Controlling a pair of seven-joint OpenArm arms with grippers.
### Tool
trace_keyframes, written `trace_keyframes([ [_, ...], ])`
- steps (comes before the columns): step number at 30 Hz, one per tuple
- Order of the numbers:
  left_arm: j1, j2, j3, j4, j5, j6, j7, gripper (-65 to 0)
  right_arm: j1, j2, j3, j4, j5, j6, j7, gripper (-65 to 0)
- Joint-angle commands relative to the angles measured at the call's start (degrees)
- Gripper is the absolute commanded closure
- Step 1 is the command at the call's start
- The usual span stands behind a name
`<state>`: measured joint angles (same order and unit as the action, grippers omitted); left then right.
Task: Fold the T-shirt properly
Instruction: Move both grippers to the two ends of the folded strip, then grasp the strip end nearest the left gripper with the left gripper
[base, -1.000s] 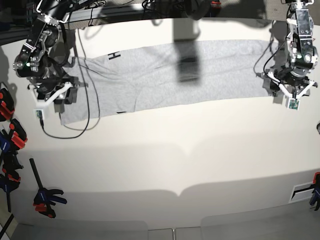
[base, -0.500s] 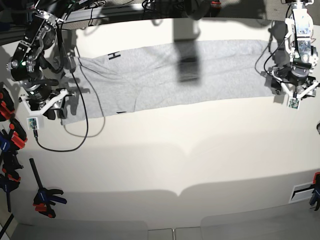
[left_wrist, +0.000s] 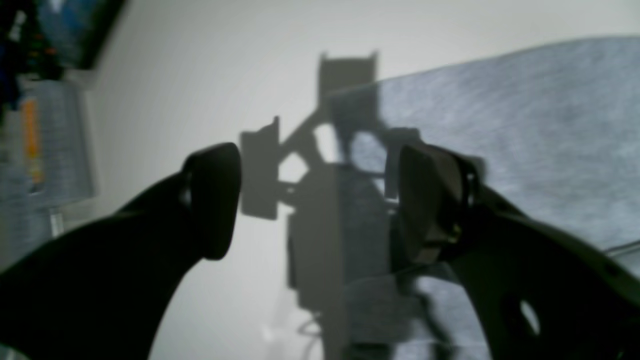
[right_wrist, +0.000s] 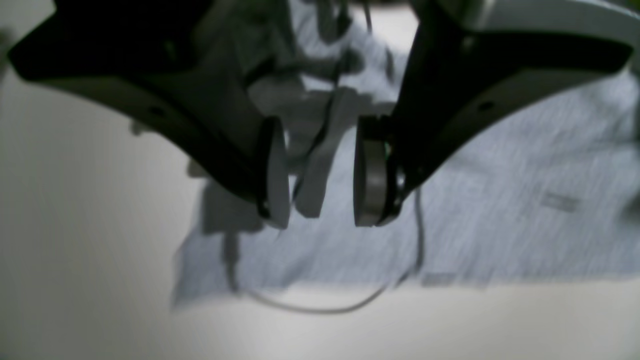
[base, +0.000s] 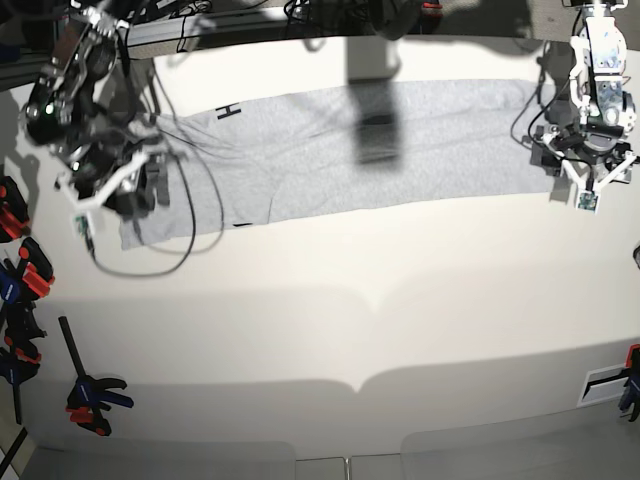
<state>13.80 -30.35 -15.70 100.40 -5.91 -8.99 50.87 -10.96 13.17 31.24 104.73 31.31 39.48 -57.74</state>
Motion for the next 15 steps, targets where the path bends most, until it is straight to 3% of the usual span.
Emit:
trace_keyframes([
  [1,-0.48,-1.14,-0.44,0.92,-1.27,0.55,-0.92,-44.6,-0.94,0.76,0.33,1.68,1.38,0.52,1.38,-21.0],
  [7,-1.77,-1.14,-2.29,-4.39,-8.66,-5.07,-0.26,-44.6,-9.64,0.76,2.73,5.33,2.36,0.52,3.32,-21.0],
  [12,-6.38,-1.14,-11.54,-14.36,-21.75,-9.60,3.58,-44.6,-12.96,0.76,6.69,9.38,5.18,0.52,3.23,-21.0],
  [15,-8.44,-1.18,-18.82,-18.08,-27.28,-15.17,7.63,-44.6,-13.03,0.76,8.70,11.30,7.50,0.52,2.08,-21.0],
])
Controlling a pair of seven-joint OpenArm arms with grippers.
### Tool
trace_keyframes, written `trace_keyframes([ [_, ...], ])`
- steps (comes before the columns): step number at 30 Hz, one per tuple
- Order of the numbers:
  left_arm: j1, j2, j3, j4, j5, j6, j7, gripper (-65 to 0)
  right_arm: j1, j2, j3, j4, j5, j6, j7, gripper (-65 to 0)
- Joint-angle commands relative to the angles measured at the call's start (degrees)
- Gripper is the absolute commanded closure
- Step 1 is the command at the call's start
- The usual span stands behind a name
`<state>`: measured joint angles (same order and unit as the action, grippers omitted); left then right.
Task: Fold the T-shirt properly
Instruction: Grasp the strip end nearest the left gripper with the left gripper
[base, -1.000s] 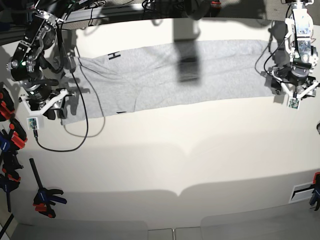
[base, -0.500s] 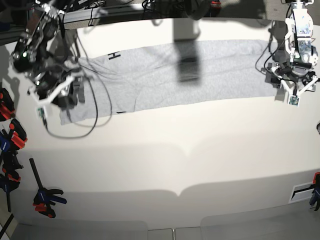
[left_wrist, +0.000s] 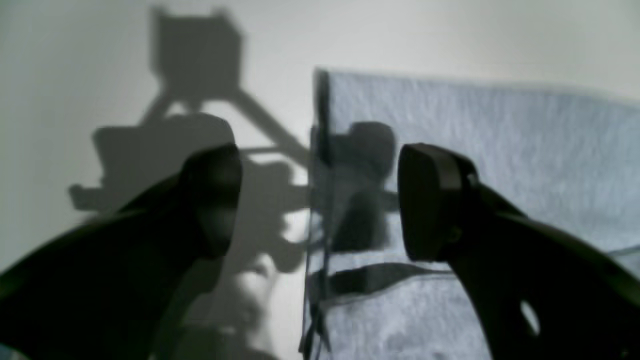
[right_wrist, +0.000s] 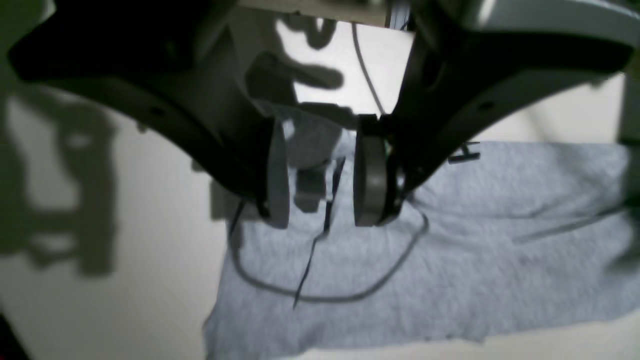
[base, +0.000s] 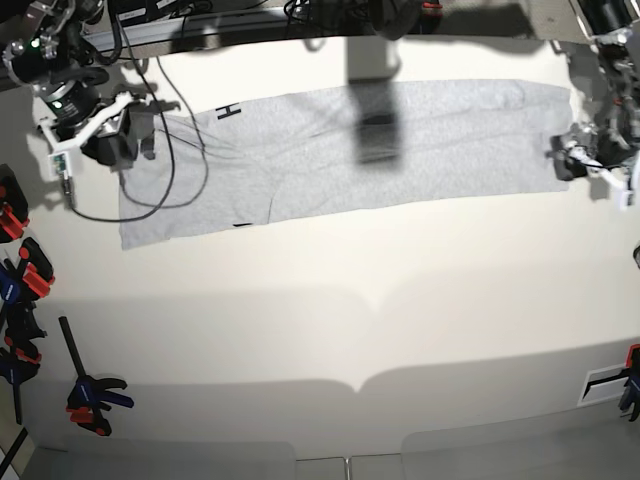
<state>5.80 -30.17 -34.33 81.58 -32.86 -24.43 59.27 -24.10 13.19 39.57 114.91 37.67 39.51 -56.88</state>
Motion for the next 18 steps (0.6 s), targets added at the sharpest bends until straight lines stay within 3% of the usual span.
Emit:
trace_keyframes([
  [1,-0.61,-1.53,-2.25,-0.17,-2.58,-2.45,1.22,-44.6,0.11,0.74,0.74,1.62,1.64,0.49,1.16,-21.0],
  [5,0.13,-3.04,-6.21,-4.35,-7.72,-10.10,8.31,-44.6,0.13,0.74,0.92,2.78,1.66,0.49,1.14,-21.0],
  [11,0.39,-4.46,-6.08,-14.21,-8.28,-11.93,10.01,-44.6,0.13,0.61,0.92,2.78,1.79,0.49,1.05,-21.0],
  [18,0.72,-4.26,-6.08,-17.38,-22.43,-14.29,19.93,-44.6,0.13,0.63,0.92,2.78,1.79,0.49,0.85,-21.0],
])
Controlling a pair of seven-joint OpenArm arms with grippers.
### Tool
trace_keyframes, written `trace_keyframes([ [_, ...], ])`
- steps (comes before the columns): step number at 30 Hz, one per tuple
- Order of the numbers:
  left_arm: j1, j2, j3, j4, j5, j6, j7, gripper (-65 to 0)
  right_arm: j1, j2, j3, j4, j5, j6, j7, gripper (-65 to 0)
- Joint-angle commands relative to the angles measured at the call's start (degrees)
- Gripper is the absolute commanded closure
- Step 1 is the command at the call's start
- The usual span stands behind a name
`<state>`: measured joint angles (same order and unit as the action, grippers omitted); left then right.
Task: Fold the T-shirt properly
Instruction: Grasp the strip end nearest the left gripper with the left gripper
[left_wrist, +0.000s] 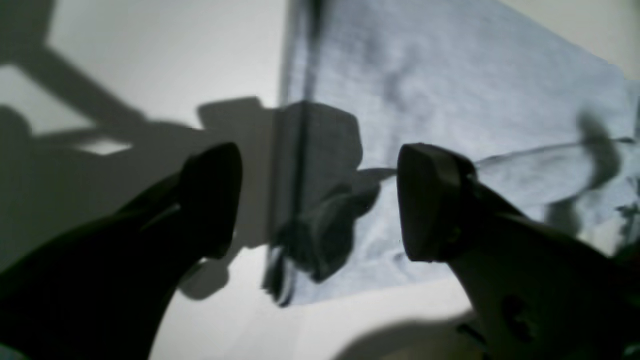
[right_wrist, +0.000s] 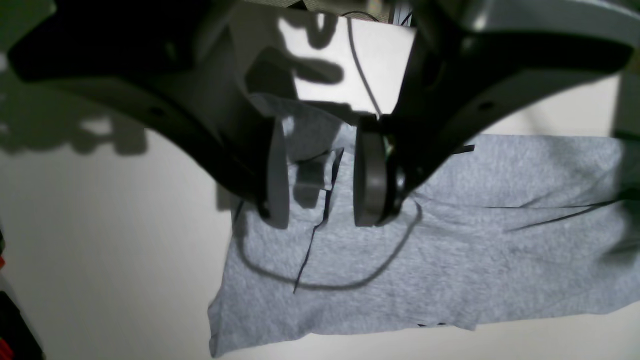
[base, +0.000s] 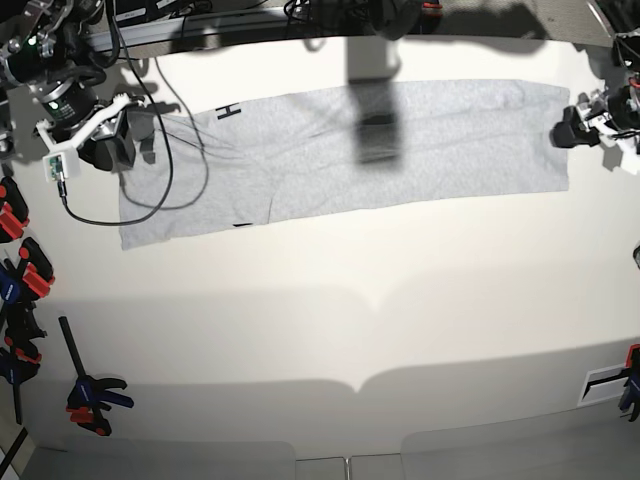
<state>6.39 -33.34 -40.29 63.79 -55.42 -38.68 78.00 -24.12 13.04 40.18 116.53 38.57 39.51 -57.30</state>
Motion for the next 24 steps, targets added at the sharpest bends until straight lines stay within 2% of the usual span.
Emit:
trace_keyframes([
  [1,0.13,-1.09,-0.11,0.42,-0.24,-0.44,1.27,-44.6,0.15,0.79,0.31,1.16,0.90,0.49,1.31,-21.0],
  [9,0.26,-0.28,-0.09,0.39,-0.85,-0.39,2.00,-44.6,0.13,0.79,0.31,1.18,1.11,0.49,1.25,-21.0],
  [13,0.24,0.96,0.13,0.39,-3.28,-0.44,2.00,-44.6,0.13,0.76,0.31,1.22,2.10,0.49,1.01,-21.0],
  [19,0.24,1.73,6.47,0.42,-7.76,-0.42,2.00,-44.5,0.15,0.79,0.31,1.22,4.07,0.49,0.20,-21.0],
  [21,0.24,1.73,8.39,0.42,-7.65,-0.42,2.00,-41.6,0.13,0.79,0.31,1.22,4.04,0.49,-0.09,-21.0],
  [24,0.24,1.55,8.85,0.42,-7.67,-0.42,2.00,-30.0,0.15,0.79,0.31,1.22,4.04,0.49,-0.31,-21.0],
])
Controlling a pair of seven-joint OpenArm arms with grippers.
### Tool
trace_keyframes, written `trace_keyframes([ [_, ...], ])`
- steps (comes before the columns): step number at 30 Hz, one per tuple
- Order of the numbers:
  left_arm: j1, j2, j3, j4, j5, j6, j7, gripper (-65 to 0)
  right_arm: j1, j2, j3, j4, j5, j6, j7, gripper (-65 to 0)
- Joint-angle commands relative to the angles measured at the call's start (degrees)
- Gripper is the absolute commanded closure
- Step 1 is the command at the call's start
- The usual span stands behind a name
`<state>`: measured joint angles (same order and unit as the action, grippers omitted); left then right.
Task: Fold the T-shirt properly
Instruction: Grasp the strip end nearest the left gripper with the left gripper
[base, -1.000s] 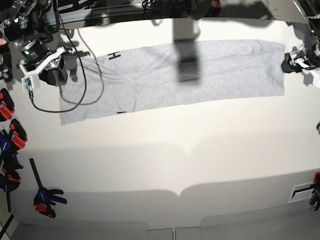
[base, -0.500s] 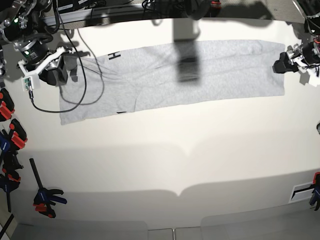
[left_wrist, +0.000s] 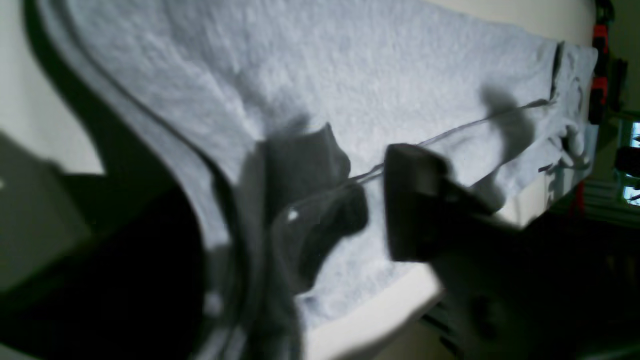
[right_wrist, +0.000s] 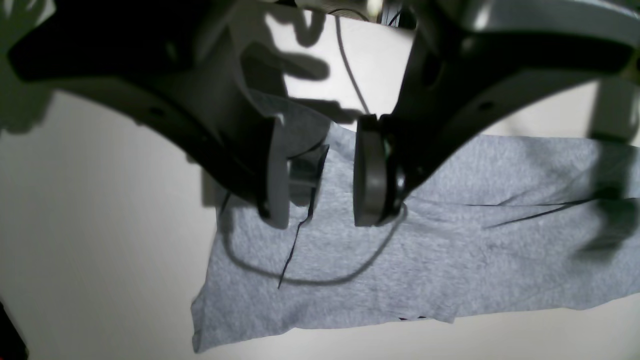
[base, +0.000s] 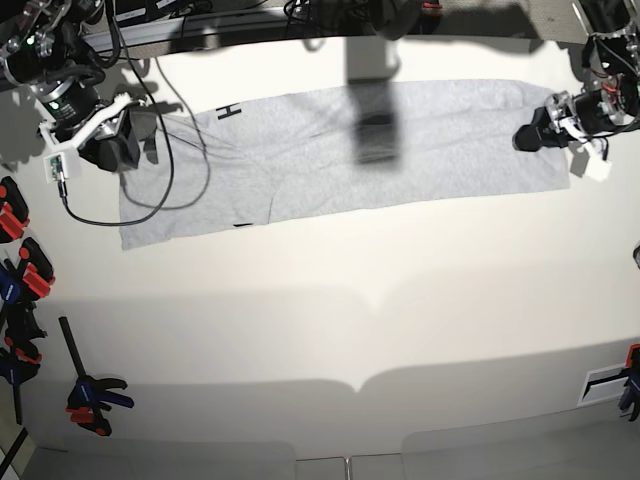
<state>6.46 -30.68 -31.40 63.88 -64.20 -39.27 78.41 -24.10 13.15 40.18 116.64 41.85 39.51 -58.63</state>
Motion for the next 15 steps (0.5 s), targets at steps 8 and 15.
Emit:
trace_keyframes([
  [8,0.17,-4.72,-0.04,0.33,1.07,0.24,1.59,-10.0,0.13,0.68,0.31,1.11,0.81,0.49,0.74,-21.0],
  [15,-0.79,-6.36,-0.04,1.55,1.88,2.78,-4.11,0.0,0.13,0.66,0.31,1.11,0.81,0.49,0.72,-21.0],
])
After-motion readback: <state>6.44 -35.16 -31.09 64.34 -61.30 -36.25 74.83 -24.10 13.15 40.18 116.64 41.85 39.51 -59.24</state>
